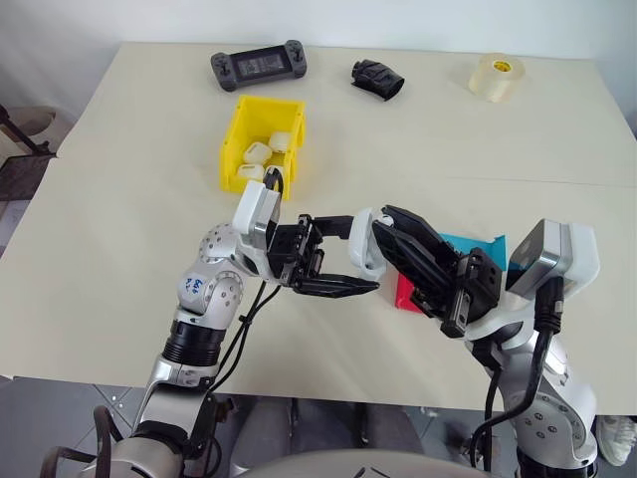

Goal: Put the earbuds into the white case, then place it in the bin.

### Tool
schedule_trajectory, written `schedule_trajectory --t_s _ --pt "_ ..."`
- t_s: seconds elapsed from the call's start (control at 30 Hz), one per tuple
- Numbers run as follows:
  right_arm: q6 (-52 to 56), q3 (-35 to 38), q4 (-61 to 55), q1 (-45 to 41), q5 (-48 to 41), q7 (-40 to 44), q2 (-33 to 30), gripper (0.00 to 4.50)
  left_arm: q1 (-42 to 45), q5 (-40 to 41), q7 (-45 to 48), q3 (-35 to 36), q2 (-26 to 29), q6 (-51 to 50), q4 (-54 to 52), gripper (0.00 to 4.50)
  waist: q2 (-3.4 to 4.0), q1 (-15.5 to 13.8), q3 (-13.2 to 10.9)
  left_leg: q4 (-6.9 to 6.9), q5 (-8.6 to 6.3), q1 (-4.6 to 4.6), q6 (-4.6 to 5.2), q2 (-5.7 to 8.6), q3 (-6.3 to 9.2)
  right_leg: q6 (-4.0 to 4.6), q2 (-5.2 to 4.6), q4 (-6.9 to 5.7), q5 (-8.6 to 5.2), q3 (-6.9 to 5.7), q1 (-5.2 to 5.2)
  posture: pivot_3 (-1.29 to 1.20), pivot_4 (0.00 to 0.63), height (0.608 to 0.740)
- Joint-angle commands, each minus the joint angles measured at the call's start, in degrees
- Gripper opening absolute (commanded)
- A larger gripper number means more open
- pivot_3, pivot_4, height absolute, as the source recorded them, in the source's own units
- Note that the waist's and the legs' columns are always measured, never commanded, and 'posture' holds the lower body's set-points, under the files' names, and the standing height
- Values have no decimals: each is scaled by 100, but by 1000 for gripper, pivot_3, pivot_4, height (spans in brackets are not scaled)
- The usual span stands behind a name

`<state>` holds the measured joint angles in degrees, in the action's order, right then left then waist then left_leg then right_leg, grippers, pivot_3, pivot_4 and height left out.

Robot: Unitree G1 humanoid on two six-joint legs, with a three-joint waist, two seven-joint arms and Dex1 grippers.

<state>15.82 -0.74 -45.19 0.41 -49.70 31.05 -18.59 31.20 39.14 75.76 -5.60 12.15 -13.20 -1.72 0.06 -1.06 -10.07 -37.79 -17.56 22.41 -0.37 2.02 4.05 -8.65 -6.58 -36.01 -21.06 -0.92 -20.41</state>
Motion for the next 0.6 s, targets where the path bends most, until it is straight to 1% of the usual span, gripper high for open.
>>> schedule_trajectory --t_s 0.03,0.2,0.33,0.4,0.47,0.5,0.53,0.57,0.6 --pt "-127 -21 80 51 136 96 1 491 83 188 -3 67 -34 22 -362 2781 0 0 0 0 0 0 0 0 0 0 0 0 0 0 0 0 150 740" --pt "-112 -43 189 196 73 234 -90 491 76 202 -55 94 -32 17 -413 2781 0 0 0 0 0 0 0 0 0 0 0 0 0 0 0 0 150 740" --pt "158 -1 230 277 -300 250 -290 491 58 194 -68 103 -26 26 -441 2781 0 -3 0 0 0 0 0 0 0 0 -1 1 0 1 1 0 150 740" --pt "152 38 258 237 -344 211 -306 491 56 193 -74 107 -28 30 -440 2781 0 -3 0 0 0 0 0 -1 0 0 -1 1 0 0 1 0 150 740" --pt "204 45 262 189 -384 255 -399 1268 49 191 -77 107 -31 33 -444 2781 0 -4 0 0 0 0 0 -1 0 0 0 1 0 0 1 0 150 740" --pt "246 74 249 175 -462 261 -438 1471 47 190 -76 108 -33 33 -444 2781 0 -4 0 0 0 0 0 0 0 0 -1 1 0 1 1 0 150 740" --pt "258 93 242 158 -461 273 -478 1837 48 186 -74 111 -36 33 -441 2781 0 -4 0 0 0 0 0 -1 0 0 0 2 0 0 1 0 150 740" --pt "202 128 247 132 -386 259 -479 2093 45 180 -72 113 -41 34 -438 2781 0 -5 0 0 0 0 0 -1 0 0 0 2 0 0 1 0 150 740" --pt "211 169 239 120 -452 238 -488 2503 40 174 -73 115 -47 31 -442 2781 0 -6 0 0 0 0 0 -1 0 0 0 2 0 0 1 0 150 740"
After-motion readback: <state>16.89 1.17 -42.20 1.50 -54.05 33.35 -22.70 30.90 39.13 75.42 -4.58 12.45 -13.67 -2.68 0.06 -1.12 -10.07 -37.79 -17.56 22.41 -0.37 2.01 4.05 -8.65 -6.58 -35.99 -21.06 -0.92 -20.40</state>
